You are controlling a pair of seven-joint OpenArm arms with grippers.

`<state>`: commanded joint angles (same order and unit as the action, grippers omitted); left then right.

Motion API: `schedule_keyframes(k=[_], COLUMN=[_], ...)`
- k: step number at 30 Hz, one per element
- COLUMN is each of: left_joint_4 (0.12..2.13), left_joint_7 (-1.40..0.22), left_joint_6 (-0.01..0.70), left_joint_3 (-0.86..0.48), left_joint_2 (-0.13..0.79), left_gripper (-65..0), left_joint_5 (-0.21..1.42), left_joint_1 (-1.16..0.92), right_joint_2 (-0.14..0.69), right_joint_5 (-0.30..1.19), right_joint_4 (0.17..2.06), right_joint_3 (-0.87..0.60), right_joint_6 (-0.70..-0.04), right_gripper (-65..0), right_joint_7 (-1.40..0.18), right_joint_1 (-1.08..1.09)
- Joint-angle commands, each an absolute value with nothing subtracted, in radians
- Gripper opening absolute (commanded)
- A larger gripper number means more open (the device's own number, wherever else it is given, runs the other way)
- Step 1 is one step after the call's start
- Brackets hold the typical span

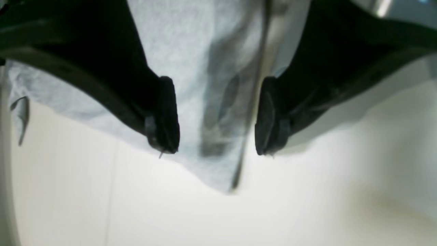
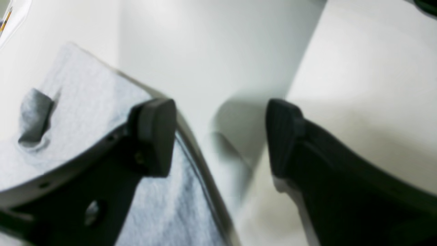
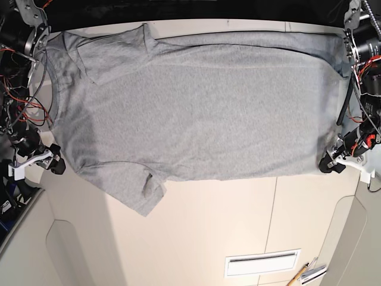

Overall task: Fold the T-shirt properly
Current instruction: 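Lower both grippers onto the hem corners of the shirt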

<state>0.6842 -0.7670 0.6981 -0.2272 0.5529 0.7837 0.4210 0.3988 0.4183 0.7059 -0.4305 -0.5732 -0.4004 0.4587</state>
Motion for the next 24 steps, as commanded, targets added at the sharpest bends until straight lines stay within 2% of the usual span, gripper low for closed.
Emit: schedule_keyframes(k=[10,20,21,24], left_joint_4=[0.684,0.684,0.684,0.684], left_joint_7=[-0.777,-0.809,-0.813,-0.820], left_joint_6=[0.698,0.698,0.698,0.698], left_joint_3=[-0.227,-0.227,-0.227,-0.227], left_joint_2=[0.526,0.527,0.527,0.527], left_gripper=[-25.7,-26.0,-26.8,-41.6], left_joint_5=[0.765,0.765,0.765,0.765], left_joint_1=[0.421,0.421,0.421,0.421], right_joint_2=[0.308,0.296,0.296,0.297], right_joint_5=[0.418,0.418,0.418,0.393], right_joint_4=[0.705,0.705,0.705,0.705], right_joint_3=[-0.420,-0.209,-0.207,-0.207], right_joint_6=[-0.585,-0.584,-0.584,-0.584], right_gripper=[-23.8,-24.4,-27.9,-45.6], right_joint_7=[-0.404,-0.404,-0.405,-0.405], right_joint_1=[0.459,0.459,0.459,0.459])
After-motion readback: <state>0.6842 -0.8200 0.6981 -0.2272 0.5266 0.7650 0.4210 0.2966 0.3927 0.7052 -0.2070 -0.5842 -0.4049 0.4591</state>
